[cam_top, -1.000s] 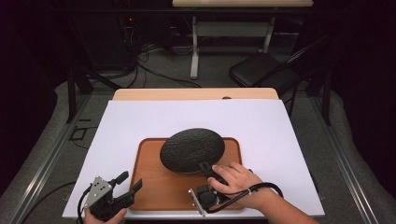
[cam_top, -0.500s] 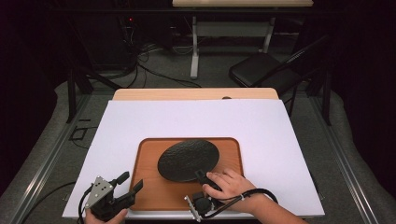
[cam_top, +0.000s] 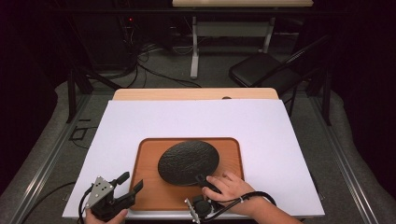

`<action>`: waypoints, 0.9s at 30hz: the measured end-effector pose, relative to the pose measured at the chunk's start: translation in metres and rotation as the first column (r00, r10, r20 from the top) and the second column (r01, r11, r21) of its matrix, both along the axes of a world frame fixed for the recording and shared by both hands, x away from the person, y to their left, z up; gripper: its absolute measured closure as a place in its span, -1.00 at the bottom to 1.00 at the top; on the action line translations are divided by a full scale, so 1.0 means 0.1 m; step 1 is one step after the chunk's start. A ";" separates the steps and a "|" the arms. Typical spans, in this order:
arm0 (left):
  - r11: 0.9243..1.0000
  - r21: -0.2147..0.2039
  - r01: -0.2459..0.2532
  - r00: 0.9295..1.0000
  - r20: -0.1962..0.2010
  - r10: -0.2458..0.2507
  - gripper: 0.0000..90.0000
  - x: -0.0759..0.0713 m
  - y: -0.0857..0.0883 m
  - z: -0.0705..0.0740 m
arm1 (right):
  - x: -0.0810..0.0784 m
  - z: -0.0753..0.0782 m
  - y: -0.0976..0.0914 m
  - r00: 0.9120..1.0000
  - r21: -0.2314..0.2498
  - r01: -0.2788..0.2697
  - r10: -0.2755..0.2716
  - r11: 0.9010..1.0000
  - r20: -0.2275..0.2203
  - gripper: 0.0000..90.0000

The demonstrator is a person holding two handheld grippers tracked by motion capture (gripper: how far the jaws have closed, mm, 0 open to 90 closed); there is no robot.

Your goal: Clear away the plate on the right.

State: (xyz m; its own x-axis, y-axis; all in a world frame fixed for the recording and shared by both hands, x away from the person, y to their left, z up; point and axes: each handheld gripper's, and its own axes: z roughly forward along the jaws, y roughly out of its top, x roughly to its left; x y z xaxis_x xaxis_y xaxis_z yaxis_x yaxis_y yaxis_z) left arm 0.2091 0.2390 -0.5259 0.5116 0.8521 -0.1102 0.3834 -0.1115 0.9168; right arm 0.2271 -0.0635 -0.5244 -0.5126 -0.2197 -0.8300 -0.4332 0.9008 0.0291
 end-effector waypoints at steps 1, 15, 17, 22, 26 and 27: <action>1.000 0.001 -0.001 1.000 0.000 0.001 -0.14 0.00 0.00 0.00 | 0.00 0.00 0.00 1.000 0.000 0.003 -0.003 1.000 -0.005 0.87; 1.000 0.003 0.002 1.000 -0.001 -0.002 -0.14 -0.01 -0.01 0.00 | -0.04 -0.11 -0.02 0.999 0.008 0.003 -0.003 1.000 -0.035 0.93; 1.000 0.002 0.002 1.000 0.000 -0.002 -0.14 -0.01 -0.01 0.00 | -0.04 -0.12 -0.02 0.999 0.012 0.005 -0.004 1.000 -0.048 0.91; 1.000 0.003 0.003 1.000 -0.002 -0.003 -0.14 -0.01 -0.01 0.00 | -0.06 -0.19 -0.02 0.998 -0.002 -0.008 0.008 1.000 -0.058 0.86; 1.000 0.003 0.004 1.000 -0.002 -0.004 -0.14 -0.01 -0.01 0.00 | -0.04 -0.22 -0.05 0.997 -0.014 -0.006 0.005 1.000 -0.071 0.79; 1.000 0.003 0.004 1.000 -0.002 -0.004 -0.14 -0.01 -0.01 0.00 | -0.04 -0.22 -0.05 0.997 -0.014 -0.006 0.005 1.000 -0.071 0.79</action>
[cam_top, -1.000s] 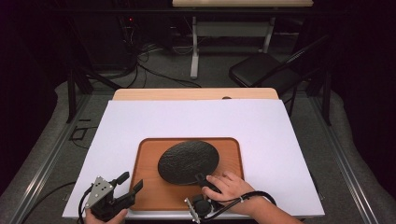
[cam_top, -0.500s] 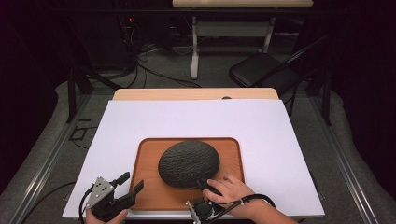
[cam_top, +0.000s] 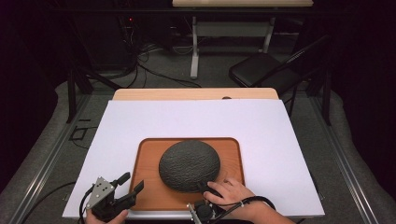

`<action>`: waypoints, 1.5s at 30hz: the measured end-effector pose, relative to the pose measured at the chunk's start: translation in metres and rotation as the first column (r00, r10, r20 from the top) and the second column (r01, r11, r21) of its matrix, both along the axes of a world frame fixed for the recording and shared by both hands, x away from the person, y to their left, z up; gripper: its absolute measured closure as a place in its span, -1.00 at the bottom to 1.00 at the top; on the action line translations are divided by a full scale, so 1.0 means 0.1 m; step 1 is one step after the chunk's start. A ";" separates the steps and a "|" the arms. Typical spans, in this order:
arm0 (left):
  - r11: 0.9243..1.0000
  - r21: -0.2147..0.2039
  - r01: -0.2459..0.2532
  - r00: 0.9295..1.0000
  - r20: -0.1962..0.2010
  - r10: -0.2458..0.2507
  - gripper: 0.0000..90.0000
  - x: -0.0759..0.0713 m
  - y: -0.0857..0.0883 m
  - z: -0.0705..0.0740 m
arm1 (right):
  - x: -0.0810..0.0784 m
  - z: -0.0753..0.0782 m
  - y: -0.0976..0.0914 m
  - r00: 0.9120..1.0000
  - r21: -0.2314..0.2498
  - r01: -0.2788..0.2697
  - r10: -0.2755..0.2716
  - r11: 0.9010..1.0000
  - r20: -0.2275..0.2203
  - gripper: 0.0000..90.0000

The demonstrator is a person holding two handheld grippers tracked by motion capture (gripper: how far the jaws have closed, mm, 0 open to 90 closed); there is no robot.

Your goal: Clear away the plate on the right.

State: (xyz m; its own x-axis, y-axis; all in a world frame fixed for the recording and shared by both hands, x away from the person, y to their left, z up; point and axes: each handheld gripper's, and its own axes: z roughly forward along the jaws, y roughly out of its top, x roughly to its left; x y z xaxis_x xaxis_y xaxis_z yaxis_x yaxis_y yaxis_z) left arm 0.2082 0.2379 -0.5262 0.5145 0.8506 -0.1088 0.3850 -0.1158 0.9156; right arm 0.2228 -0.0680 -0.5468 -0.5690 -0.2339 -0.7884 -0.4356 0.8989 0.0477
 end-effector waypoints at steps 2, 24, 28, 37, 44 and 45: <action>1.000 0.000 -0.001 1.000 0.000 0.001 -0.14 0.00 0.00 0.00 | 0.02 -0.01 -0.01 1.000 -0.009 0.006 -0.006 1.000 -0.021 0.69; 1.000 -0.003 0.006 1.000 -0.005 -0.006 -0.14 0.00 -0.01 0.00 | 0.07 0.03 -0.04 0.997 -0.016 -0.013 0.012 1.000 -0.077 0.19; 1.000 0.000 0.005 1.000 -0.006 -0.005 -0.14 0.00 -0.01 0.00 | 0.06 0.05 -0.04 0.995 0.002 0.000 0.000 1.000 -0.096 0.16; 1.000 -0.003 0.005 1.000 -0.008 -0.005 -0.15 0.00 -0.02 -0.01 | -0.02 0.11 -0.06 0.996 0.023 -0.010 0.012 1.000 -0.089 0.13; 1.000 -0.004 0.007 1.000 -0.007 -0.007 -0.15 0.00 -0.02 -0.01 | -0.11 0.19 -0.08 0.997 0.048 -0.029 0.032 0.998 -0.071 0.13; 1.000 -0.004 0.007 1.000 -0.008 -0.007 -0.15 0.00 -0.02 -0.01 | -0.12 0.20 -0.08 0.997 0.054 -0.029 0.033 0.998 -0.071 0.13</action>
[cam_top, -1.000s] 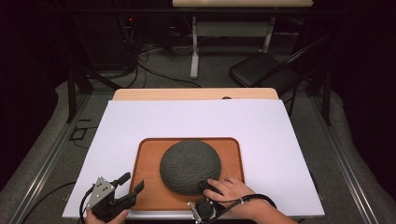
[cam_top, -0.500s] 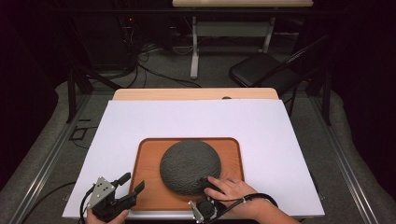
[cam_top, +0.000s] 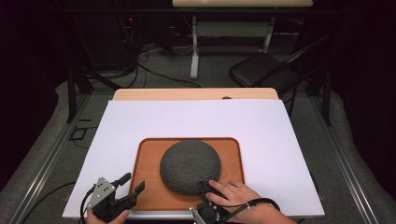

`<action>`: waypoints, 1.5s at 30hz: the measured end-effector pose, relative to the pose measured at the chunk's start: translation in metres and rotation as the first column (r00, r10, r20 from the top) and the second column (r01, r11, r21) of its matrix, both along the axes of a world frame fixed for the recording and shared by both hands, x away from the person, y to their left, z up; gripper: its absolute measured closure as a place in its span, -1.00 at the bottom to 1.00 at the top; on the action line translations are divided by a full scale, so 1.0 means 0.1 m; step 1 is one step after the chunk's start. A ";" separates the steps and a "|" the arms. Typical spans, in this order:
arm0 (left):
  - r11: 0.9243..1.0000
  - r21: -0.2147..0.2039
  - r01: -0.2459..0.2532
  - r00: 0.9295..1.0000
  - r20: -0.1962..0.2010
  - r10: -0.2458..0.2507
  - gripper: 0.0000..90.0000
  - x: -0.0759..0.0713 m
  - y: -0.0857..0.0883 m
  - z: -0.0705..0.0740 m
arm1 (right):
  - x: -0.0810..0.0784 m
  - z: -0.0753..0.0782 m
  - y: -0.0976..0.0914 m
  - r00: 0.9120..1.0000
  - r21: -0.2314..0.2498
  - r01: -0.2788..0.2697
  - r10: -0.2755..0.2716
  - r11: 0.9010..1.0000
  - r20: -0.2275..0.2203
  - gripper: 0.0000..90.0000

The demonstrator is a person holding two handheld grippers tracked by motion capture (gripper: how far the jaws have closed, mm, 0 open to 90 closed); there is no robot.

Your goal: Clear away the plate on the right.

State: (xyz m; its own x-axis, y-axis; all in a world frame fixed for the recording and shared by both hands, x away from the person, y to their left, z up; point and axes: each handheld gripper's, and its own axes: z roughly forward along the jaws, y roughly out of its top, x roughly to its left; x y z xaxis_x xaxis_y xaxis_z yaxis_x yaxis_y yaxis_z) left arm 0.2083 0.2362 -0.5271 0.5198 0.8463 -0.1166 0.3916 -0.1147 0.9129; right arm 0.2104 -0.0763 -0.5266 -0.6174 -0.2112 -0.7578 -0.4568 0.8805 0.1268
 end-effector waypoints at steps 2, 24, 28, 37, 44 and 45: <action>1.000 0.000 -0.001 1.000 0.000 0.001 -0.15 0.00 0.00 0.00 | -0.03 0.03 -0.01 1.000 0.016 0.004 -0.004 1.000 0.000 0.13; 1.000 0.001 -0.002 1.000 0.000 0.002 -0.16 0.00 0.00 0.00 | -0.06 0.31 -0.51 0.974 0.370 0.225 -0.203 0.901 -0.098 0.07; 1.000 0.005 -0.002 1.000 0.000 0.002 -0.16 0.00 -0.01 0.00 | -0.08 0.35 -0.67 0.959 0.460 0.282 -0.245 0.842 -0.141 0.07; 1.000 0.007 0.001 1.000 -0.001 -0.001 -0.16 0.00 -0.01 0.00 | -0.11 0.44 -0.97 0.932 0.577 0.364 -0.288 0.732 -0.222 0.07; 1.000 0.005 0.002 1.000 -0.002 -0.002 -0.16 0.00 -0.02 -0.01 | -0.15 0.39 -1.12 0.911 0.618 0.412 -0.301 0.670 -0.282 0.07; 1.000 0.007 0.000 1.000 -0.003 0.000 -0.16 0.00 -0.02 -0.01 | -0.15 0.38 -1.14 0.909 0.624 0.417 -0.303 0.661 -0.287 0.07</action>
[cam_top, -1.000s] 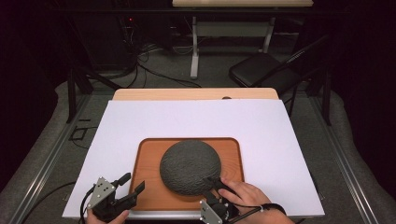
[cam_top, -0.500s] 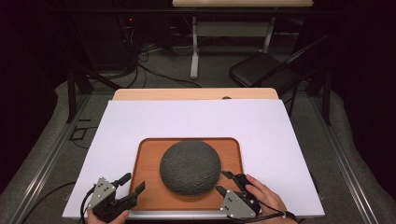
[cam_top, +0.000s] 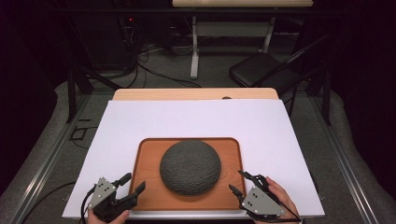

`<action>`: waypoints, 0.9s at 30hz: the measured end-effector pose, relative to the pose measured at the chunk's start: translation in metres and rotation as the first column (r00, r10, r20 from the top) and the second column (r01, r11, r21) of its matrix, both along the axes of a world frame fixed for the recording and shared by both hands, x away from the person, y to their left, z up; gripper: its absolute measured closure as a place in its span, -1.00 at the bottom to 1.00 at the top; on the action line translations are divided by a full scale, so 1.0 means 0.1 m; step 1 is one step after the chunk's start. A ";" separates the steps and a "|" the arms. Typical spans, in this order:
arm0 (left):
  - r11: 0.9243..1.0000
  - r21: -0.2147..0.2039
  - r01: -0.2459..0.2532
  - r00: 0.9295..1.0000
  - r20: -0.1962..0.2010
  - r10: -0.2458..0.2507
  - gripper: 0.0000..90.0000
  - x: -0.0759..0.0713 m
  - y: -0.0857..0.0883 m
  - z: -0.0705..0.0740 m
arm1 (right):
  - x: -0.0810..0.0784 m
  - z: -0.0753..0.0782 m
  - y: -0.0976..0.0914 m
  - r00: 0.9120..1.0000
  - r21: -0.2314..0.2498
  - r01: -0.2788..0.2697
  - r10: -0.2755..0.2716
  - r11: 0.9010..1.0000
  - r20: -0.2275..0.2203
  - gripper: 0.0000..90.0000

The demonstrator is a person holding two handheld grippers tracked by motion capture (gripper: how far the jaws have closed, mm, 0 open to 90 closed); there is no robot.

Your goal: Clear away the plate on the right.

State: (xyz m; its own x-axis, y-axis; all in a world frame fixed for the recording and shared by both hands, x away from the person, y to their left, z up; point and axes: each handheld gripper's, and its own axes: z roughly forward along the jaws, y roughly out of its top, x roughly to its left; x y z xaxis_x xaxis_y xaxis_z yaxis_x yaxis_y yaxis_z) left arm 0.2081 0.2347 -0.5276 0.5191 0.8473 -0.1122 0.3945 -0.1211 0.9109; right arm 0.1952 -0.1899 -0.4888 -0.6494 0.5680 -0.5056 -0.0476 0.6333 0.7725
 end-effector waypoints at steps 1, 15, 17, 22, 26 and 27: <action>1.000 0.002 -0.001 1.000 0.000 0.001 -0.16 0.00 0.00 0.00 | -0.01 -0.02 -0.02 1.000 0.009 0.005 -0.005 1.000 -0.005 0.07; 1.000 0.000 0.005 1.000 -0.004 -0.005 -0.16 0.01 -0.02 -0.01 | 0.00 -0.35 -0.18 0.994 0.135 0.049 -0.035 0.990 -0.099 0.04; 1.000 0.003 0.005 1.000 -0.004 -0.005 -0.16 0.01 -0.02 -0.01 | 0.03 -0.38 -0.19 0.991 0.147 0.054 -0.035 0.988 -0.127 0.03; 1.000 0.004 0.009 1.000 -0.006 -0.009 -0.16 0.02 -0.02 -0.01 | 0.08 -0.43 -0.21 0.987 0.172 0.056 -0.029 0.984 -0.158 0.01; 1.000 0.009 0.010 1.000 -0.010 -0.010 -0.17 0.02 -0.02 -0.02 | 0.10 -0.44 -0.21 0.985 0.179 0.062 -0.032 0.982 -0.168 0.00; 1.000 0.008 0.009 1.000 -0.010 -0.009 -0.17 0.02 -0.02 -0.02 | 0.10 -0.45 -0.22 0.985 0.185 0.062 -0.030 0.981 -0.172 0.00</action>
